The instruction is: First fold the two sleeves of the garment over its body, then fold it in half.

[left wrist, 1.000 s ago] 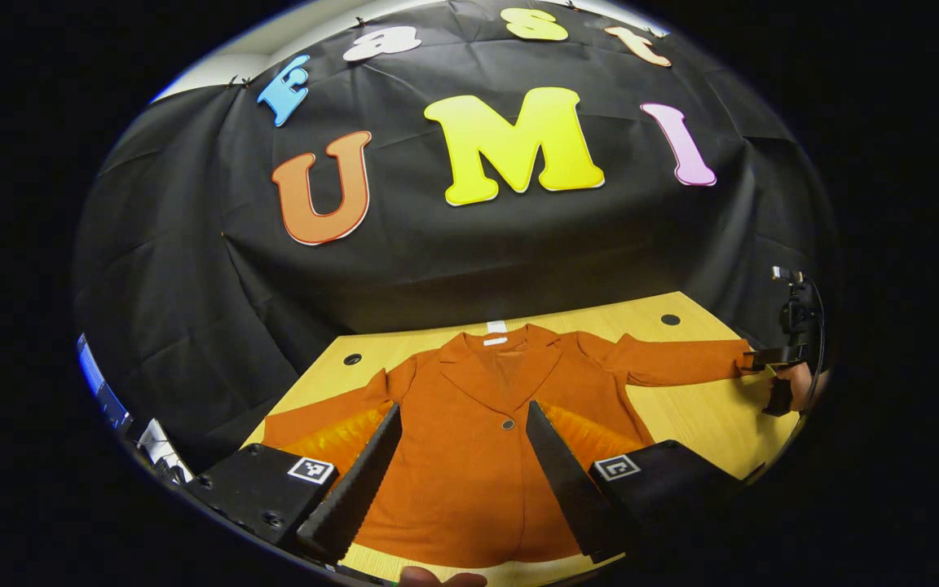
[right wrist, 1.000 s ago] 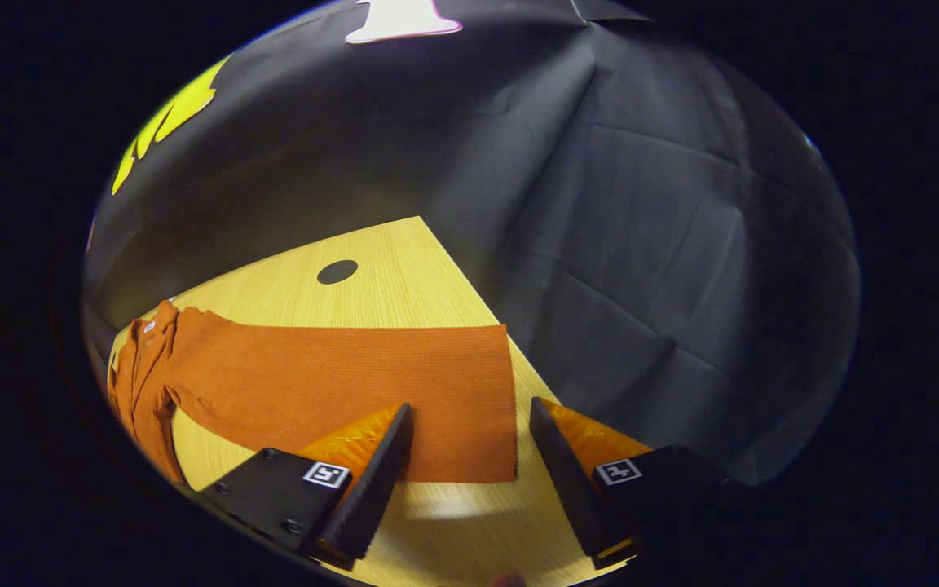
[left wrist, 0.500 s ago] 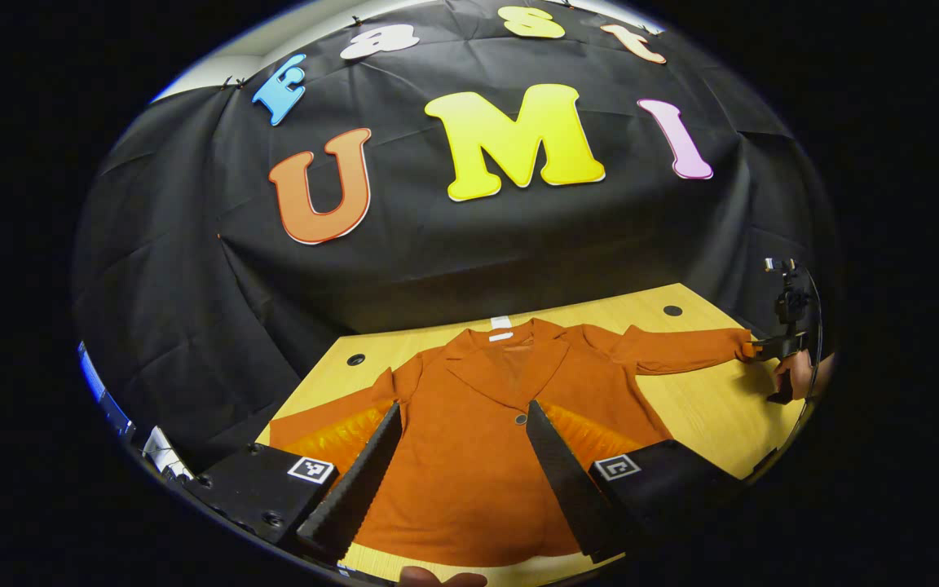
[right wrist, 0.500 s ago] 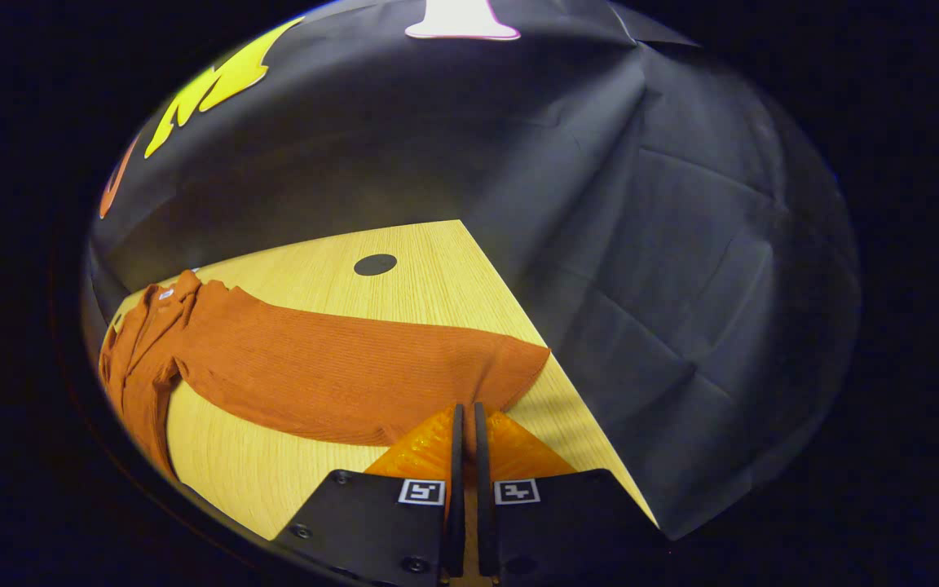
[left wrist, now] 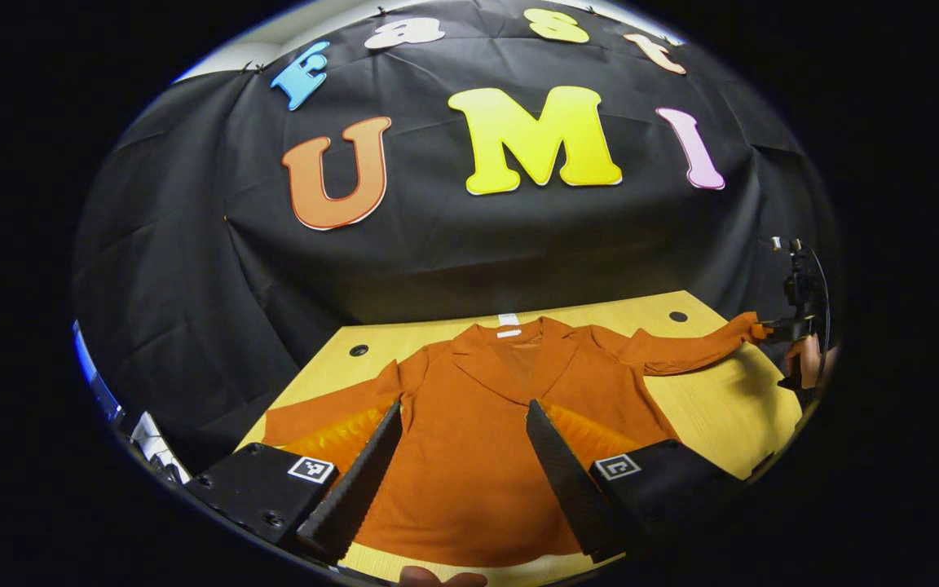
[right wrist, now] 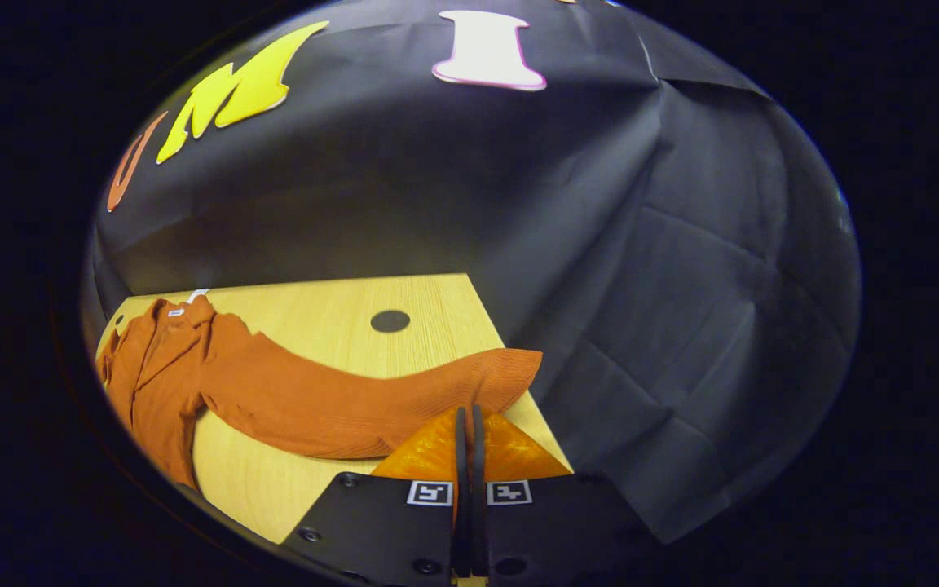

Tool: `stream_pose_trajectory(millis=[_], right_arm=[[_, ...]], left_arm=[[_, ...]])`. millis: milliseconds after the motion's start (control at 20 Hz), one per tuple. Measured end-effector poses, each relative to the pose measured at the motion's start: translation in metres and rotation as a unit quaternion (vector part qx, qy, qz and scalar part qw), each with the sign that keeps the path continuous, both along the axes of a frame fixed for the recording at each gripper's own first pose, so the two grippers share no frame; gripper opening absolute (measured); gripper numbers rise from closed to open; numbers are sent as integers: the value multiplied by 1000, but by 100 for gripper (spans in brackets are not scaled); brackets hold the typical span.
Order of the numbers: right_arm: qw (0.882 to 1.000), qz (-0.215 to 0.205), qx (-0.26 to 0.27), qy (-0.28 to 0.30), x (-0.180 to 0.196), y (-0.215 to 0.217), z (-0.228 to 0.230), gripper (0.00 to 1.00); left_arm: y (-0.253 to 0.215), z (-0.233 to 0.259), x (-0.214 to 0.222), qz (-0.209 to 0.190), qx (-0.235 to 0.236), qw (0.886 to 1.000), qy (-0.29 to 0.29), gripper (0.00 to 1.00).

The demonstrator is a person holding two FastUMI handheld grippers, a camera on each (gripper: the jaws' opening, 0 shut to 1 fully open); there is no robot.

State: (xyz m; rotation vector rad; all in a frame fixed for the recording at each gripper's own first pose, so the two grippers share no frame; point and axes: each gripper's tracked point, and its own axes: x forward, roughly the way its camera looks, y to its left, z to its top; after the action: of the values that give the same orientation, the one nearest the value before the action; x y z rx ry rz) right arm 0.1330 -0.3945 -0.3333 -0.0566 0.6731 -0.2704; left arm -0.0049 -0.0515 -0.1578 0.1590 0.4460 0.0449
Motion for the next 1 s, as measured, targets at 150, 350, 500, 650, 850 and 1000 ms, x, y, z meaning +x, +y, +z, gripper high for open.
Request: stream_pose_trajectory(millis=[150,350,500,650,850,1000], right_arm=[[999,19,-6,-35,32,28,47,1],[995,52,-25,-81,74,76,106,1],[989,90,-34,-110,107,136,145,0],[983,131,-26,-129,138,215,166,0],[971,193,-7,-139,151,340,178,1],[964,231,1,-131,155,424,164,0]], left_arm=[[6,-1,1,2,-13,1000,-6,100],[21,-1,-1,10,-47,999,-17,99],[42,-4,-4,27,-78,996,-17,99],[70,-2,-7,48,-99,994,-26,100],[121,4,-14,76,-97,991,-45,100],[157,1,-21,102,-109,988,-50,100]])
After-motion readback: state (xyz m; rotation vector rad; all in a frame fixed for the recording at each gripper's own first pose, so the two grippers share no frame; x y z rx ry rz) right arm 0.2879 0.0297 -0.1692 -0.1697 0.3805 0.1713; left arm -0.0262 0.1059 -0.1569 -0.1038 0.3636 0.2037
